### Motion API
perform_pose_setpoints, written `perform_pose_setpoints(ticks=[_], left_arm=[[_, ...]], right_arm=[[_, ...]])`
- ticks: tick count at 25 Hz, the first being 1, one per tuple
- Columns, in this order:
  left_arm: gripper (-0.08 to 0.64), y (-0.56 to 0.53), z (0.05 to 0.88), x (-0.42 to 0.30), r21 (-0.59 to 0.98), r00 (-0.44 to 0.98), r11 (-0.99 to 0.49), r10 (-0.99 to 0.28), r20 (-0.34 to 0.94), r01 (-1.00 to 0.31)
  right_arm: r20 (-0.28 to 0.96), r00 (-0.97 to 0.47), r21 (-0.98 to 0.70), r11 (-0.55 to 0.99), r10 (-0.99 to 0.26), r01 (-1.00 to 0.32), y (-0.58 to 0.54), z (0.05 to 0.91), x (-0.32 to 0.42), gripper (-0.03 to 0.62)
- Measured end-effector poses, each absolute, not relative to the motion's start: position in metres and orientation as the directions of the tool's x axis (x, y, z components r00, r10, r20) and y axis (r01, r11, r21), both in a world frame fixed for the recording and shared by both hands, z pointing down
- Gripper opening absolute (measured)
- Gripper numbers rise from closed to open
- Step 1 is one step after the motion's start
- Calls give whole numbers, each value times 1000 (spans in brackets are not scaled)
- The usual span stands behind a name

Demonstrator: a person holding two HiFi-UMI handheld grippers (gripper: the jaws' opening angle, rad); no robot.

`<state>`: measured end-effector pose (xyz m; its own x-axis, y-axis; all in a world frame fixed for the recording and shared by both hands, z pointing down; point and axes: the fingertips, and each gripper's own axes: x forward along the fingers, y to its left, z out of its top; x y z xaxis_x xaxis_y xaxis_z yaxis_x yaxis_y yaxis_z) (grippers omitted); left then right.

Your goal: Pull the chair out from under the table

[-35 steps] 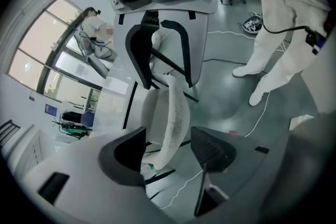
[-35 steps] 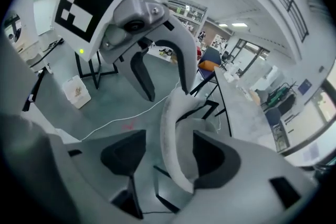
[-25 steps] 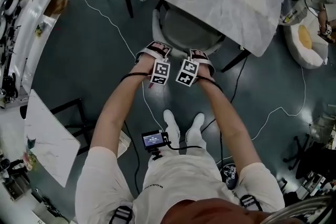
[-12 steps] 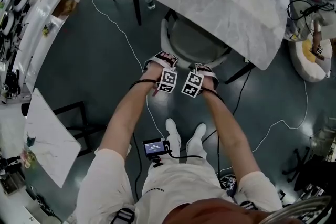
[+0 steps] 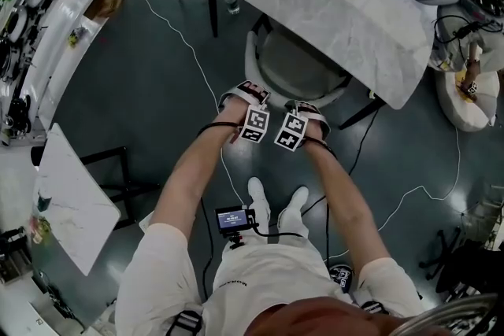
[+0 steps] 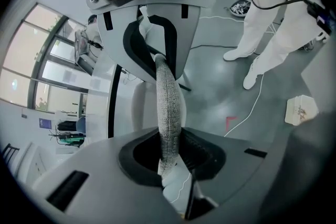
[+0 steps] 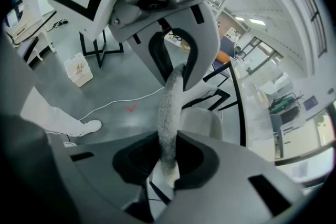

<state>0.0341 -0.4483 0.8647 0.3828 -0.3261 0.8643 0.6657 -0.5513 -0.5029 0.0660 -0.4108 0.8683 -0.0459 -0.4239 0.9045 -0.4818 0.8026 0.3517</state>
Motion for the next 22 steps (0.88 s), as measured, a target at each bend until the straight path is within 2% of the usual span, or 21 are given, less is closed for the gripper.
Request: perform_pose_setpoints(ticks=[22], left_arm=[[78, -399, 859, -36, -437, 333, -567, -282, 900, 699]], right_arm=[[918, -90, 319, 854, -386, -411, -361, 864, -5, 75]])
